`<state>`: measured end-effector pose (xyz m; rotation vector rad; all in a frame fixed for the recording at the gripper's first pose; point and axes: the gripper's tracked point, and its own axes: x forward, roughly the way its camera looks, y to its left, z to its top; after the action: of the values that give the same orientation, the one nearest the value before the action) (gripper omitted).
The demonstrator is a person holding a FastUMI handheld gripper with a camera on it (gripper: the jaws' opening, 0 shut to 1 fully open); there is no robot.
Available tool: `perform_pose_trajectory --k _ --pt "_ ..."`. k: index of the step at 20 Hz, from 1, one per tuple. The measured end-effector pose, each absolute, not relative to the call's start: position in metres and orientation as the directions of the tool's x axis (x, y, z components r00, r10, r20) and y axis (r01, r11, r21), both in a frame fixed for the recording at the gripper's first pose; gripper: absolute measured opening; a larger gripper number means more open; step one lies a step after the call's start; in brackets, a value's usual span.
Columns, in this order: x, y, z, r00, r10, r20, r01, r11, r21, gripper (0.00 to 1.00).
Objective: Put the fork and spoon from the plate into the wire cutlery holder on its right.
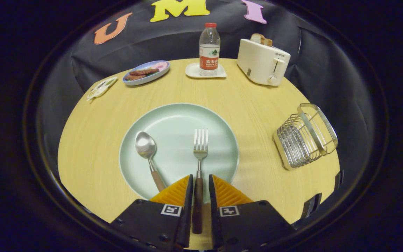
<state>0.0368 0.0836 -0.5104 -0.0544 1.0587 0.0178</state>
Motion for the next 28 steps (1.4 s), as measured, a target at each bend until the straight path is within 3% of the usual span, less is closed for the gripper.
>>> perform_pose_trajectory --k 3,4,7,8,16,28 --pt "0.033 0.085 -0.511 0.466 -0.015 -0.885 -0.05 0.998 -0.044 0.18" --pt "0.037 0.086 -0.51 0.465 -0.005 -0.885 -0.052 0.998 -0.033 0.07" --pt "0.042 0.082 -0.509 0.448 0.003 -0.894 -0.089 0.995 -0.041 0.08" --pt "0.043 0.081 -0.507 0.44 0.002 -0.898 -0.106 0.993 -0.049 0.02" --pt "0.051 0.063 -0.46 0.488 0.049 -0.871 -0.212 0.975 -0.064 0.02" --pt "0.063 -0.047 -0.394 0.537 0.052 -0.842 -0.235 0.968 -0.09 0.02"
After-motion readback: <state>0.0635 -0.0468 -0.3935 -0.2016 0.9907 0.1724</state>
